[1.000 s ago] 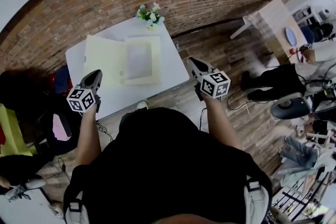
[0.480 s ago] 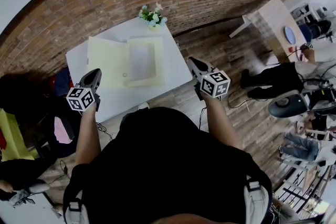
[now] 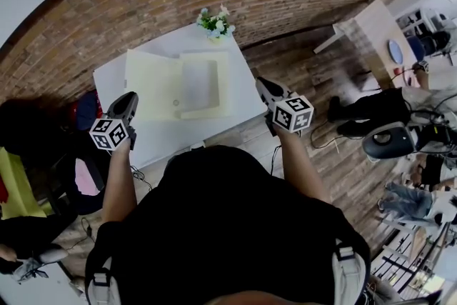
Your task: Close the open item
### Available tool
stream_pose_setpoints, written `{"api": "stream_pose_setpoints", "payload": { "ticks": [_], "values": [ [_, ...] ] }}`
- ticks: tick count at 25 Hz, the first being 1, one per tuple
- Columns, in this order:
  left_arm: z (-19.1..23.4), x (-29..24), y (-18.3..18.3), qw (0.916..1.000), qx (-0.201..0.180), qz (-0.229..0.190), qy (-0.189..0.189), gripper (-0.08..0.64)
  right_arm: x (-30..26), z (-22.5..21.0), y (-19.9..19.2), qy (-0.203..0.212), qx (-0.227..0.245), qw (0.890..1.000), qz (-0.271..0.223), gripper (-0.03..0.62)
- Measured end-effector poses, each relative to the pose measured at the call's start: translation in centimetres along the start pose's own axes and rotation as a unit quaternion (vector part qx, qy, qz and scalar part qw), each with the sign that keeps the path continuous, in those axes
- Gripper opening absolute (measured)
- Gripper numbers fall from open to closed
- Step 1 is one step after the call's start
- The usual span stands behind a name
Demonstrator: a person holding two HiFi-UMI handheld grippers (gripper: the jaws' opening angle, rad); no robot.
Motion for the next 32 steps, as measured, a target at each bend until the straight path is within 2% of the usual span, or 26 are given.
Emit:
{"api": "stream_pose_setpoints", "payload": {
  "ticks": [8,18,32],
  "values": [
    [3.9,0.7,-1.2,0.9995,0.009,0.015,0.028,0.141,-2.8,1.3,0.0,0.009,0.002,1.0,0.009,0.02],
    [8.4,2.2,-5.2,0.9954,0.02,0.054,0.077,0.269,-5.5,2.5,0.8,0.02,0.007,1.0,0.015,0.02],
    [10.9,2.7,-11.3,0.9894,0.072,0.101,0.075,0.345,-9.2,5.6,0.7,0.045,0.014,0.999,0.022,0.02]
  ]
}}
Point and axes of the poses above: the fingertips, and each gripper's own axes: x backward along the fingers, z to its left, y out of its top, the point moved 3 cm from there along x, backward along the fingers, and after that the axes turned 3 degrees about -z, right-handed, at the moved point
